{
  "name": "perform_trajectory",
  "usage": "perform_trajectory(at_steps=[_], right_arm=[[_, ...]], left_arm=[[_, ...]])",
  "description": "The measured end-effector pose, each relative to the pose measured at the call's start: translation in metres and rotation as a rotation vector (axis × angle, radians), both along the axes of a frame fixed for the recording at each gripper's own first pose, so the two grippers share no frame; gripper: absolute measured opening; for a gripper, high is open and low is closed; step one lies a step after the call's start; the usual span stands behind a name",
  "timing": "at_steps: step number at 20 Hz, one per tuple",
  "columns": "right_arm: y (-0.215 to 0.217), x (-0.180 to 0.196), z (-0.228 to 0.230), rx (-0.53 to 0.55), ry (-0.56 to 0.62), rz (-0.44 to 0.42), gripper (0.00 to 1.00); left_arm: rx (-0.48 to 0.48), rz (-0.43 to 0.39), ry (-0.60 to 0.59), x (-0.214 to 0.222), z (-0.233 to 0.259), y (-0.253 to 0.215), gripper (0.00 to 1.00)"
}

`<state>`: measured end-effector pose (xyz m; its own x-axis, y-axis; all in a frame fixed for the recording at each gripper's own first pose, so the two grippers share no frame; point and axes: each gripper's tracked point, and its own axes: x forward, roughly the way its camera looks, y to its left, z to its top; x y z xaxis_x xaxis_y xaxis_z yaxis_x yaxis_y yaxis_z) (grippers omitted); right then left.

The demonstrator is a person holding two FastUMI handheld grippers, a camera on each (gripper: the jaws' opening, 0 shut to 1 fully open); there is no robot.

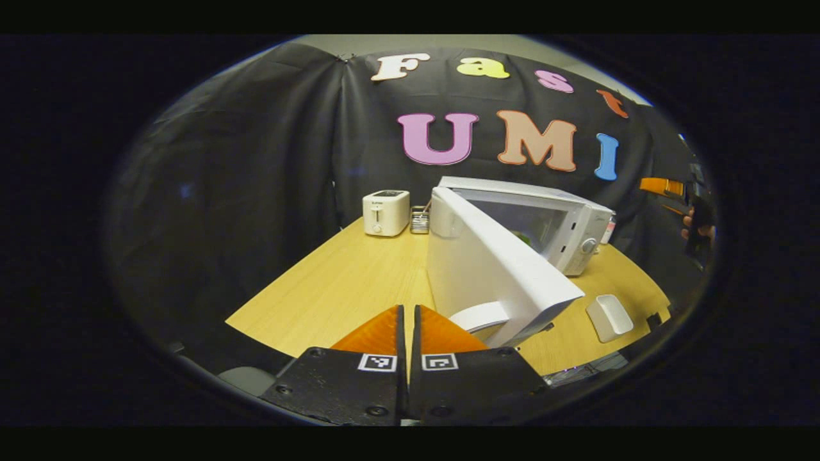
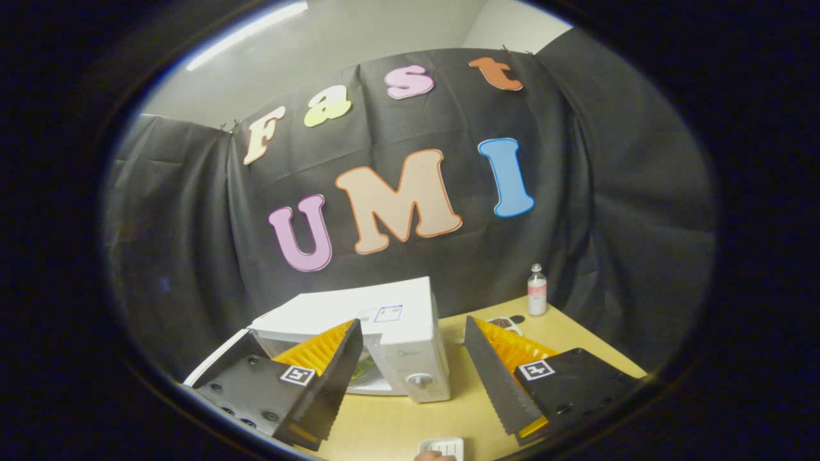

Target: Open the microwave oven with the left hand, put the food in, and close the microwave oven.

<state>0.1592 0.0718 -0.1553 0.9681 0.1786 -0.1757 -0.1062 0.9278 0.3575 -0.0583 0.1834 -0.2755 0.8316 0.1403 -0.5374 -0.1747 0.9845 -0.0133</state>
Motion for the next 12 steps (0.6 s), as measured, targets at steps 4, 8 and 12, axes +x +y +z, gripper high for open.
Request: perform_trajectory(at_steps=[4, 8, 12], right_arm=[[-0.017, 0.004, 0.009, -0.036, -0.033, -0.027, 0.91], [-0.034, 0.004, 0.013, -0.044, -0.039, -0.051, 0.91], [-0.045, 0.003, 0.018, -0.062, -0.054, -0.066, 0.91]], left_arm=[[-0.034, -0.034, -0.009, 0.011, -0.004, -0.025, 0.00], [-0.047, -0.093, -0.021, 0.026, -0.005, -0.052, 0.00], [-0.079, -0.150, -0.027, 0.040, -0.011, -0.082, 0.00]])
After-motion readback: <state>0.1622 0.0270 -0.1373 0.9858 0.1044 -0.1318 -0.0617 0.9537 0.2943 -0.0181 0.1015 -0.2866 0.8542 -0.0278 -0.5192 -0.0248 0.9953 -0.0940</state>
